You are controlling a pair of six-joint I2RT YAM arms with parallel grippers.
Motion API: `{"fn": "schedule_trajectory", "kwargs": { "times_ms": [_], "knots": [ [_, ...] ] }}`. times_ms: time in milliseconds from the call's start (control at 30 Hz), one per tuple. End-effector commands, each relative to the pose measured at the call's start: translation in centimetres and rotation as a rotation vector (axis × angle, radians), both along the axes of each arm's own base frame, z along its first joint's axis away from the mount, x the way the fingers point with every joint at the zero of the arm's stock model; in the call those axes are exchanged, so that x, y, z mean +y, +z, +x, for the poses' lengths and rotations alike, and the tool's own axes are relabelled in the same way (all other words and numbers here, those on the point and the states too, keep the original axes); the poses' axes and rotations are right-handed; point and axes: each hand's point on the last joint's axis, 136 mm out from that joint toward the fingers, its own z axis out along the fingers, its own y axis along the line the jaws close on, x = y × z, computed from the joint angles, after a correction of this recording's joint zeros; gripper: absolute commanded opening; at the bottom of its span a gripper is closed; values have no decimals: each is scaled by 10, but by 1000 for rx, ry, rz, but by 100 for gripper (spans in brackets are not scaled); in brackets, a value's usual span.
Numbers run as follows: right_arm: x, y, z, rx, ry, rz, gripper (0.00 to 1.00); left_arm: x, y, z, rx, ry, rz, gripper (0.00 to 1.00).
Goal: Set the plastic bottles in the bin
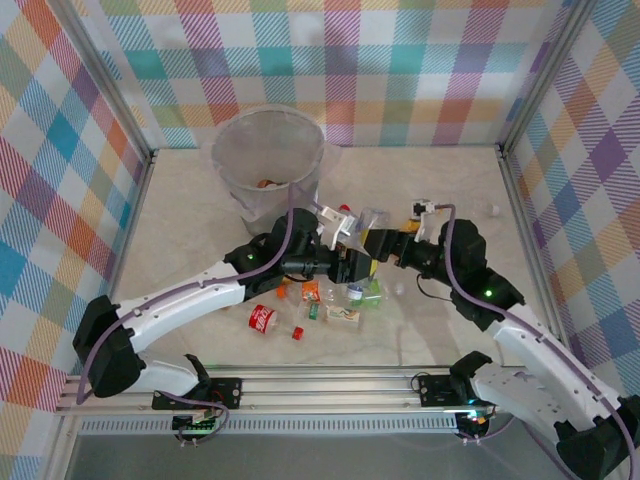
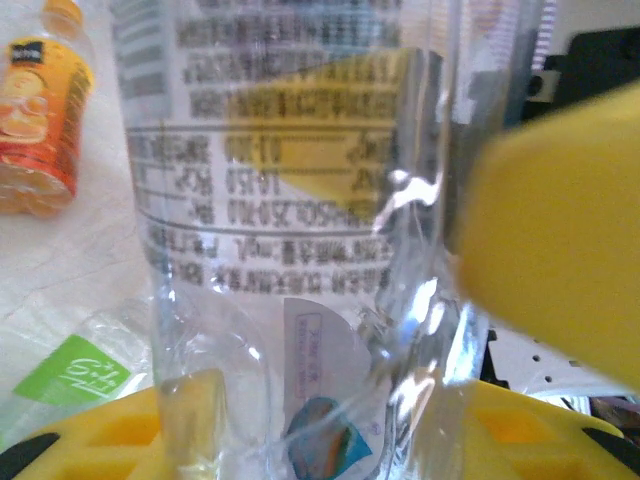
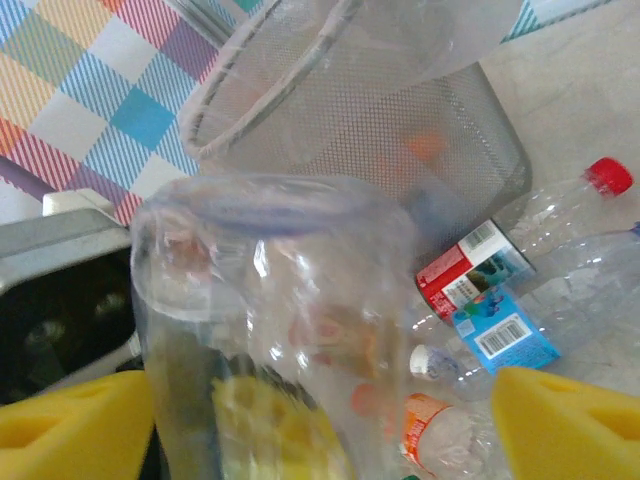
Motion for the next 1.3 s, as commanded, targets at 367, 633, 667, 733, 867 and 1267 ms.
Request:
{"fn": "schedule_trajectory", "kwargs": {
  "times_ms": [367, 633, 667, 733, 867, 1267],
  "knots": [
    [-4, 49, -68, -210, 253, -73, 100, 64, 44, 32, -106, 126, 162, 49],
    [5, 68, -75, -339, 344, -97, 100, 102, 70, 67, -144, 208, 280, 50],
    [3, 69, -71, -345, 320, -105, 100, 105, 74, 72, -148, 217, 289, 50],
    [1, 73, -66, -367, 286, -105, 100, 111, 79, 80, -156, 230, 312, 51],
    [-1, 77, -60, -441, 260, -144, 100, 124, 91, 100, -179, 260, 350, 52],
    [-21, 78, -57, -649, 142, -218, 100, 163, 109, 167, -235, 391, 496, 53]
  ]
}}
